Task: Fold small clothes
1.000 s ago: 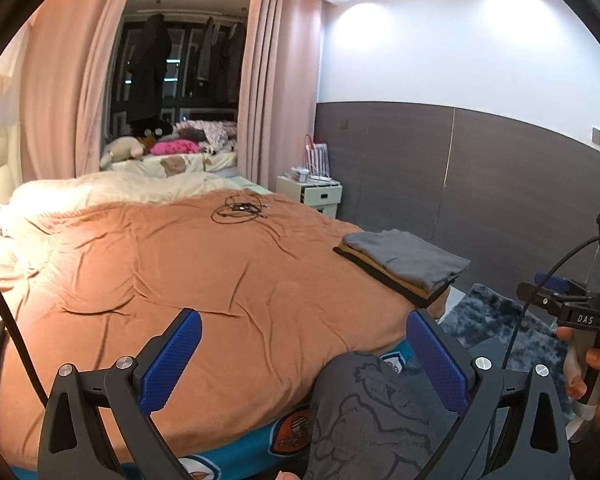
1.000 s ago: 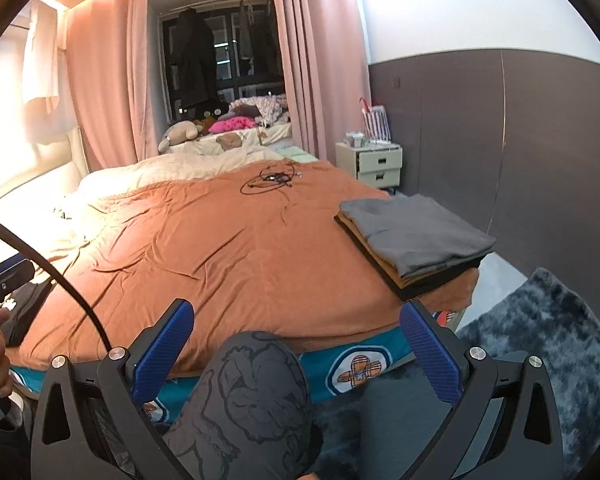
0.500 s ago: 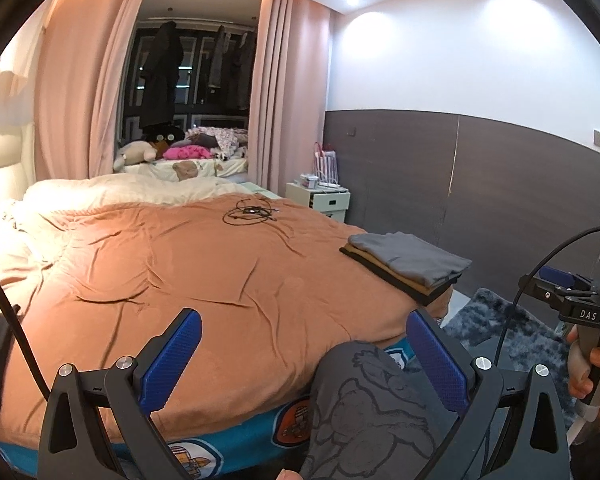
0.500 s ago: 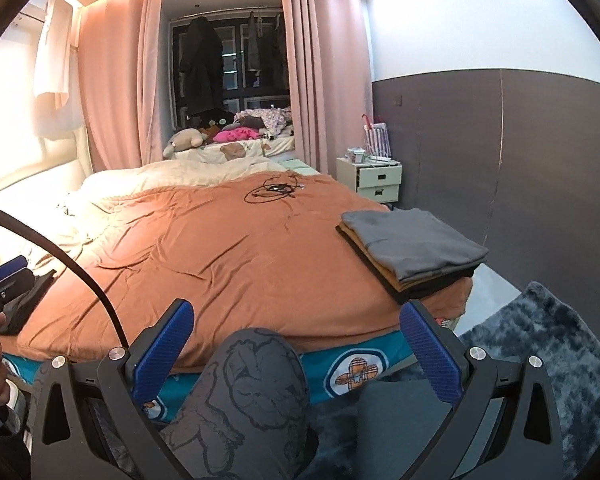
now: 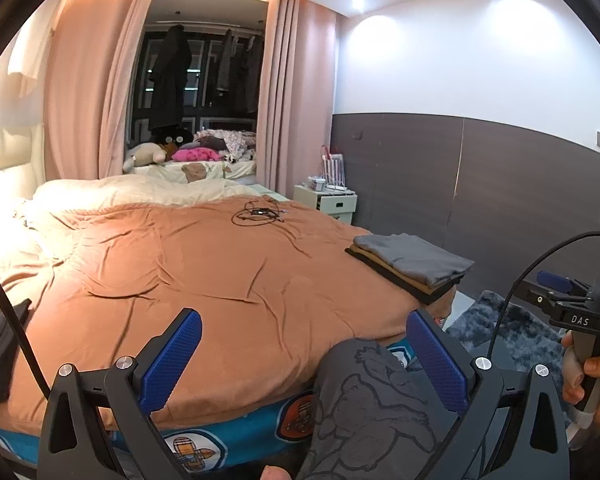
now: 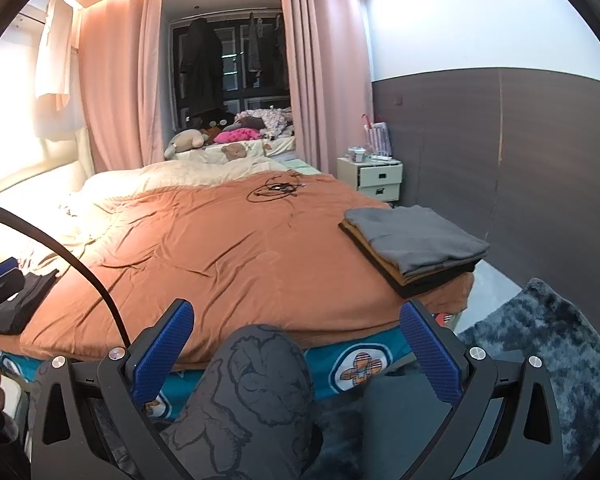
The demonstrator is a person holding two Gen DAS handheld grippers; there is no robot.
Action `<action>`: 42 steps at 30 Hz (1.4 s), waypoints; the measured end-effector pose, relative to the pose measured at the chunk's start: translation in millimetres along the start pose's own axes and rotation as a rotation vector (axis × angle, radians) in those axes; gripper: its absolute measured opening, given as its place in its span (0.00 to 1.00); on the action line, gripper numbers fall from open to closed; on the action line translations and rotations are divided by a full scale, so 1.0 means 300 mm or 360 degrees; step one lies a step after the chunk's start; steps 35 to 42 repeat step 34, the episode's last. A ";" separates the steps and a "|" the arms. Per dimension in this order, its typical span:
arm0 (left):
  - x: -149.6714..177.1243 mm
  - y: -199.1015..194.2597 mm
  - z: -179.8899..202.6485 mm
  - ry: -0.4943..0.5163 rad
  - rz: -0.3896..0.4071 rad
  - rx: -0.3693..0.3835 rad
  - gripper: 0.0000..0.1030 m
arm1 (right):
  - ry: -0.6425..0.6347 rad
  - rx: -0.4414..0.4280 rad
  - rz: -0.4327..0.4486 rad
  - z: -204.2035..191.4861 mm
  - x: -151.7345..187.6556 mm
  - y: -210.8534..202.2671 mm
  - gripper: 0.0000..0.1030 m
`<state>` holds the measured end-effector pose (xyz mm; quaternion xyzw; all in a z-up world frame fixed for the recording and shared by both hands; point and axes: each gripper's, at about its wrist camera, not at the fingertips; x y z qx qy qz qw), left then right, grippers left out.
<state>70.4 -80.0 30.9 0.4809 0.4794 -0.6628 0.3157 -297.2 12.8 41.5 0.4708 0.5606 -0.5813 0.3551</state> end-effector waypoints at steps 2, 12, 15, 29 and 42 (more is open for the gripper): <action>0.002 -0.012 0.003 -0.0008 0.0007 0.0001 1.00 | 0.0005 0.0003 0.0003 0.012 0.007 0.002 1.00; 0.004 -0.052 0.022 -0.0014 0.0026 -0.0011 1.00 | 0.0051 -0.0018 -0.0010 0.046 0.015 -0.020 1.00; 0.003 -0.055 0.030 -0.0019 0.0035 -0.0019 1.00 | 0.0048 -0.0026 0.0000 0.041 0.013 -0.026 1.00; 0.011 -0.045 0.052 -0.0008 0.0011 0.0008 1.00 | 0.0057 -0.0036 -0.0035 0.028 0.036 -0.018 1.00; 0.015 -0.049 0.042 -0.0022 0.0006 0.0010 1.00 | 0.0056 -0.0043 -0.0051 0.027 0.030 -0.017 1.00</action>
Point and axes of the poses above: each gripper's, at about its wrist camera, not at the fingertips, and y roughly the way its jaws point, z to its right, x to its underside, and after that the axes turned 1 degree about z, right-handed
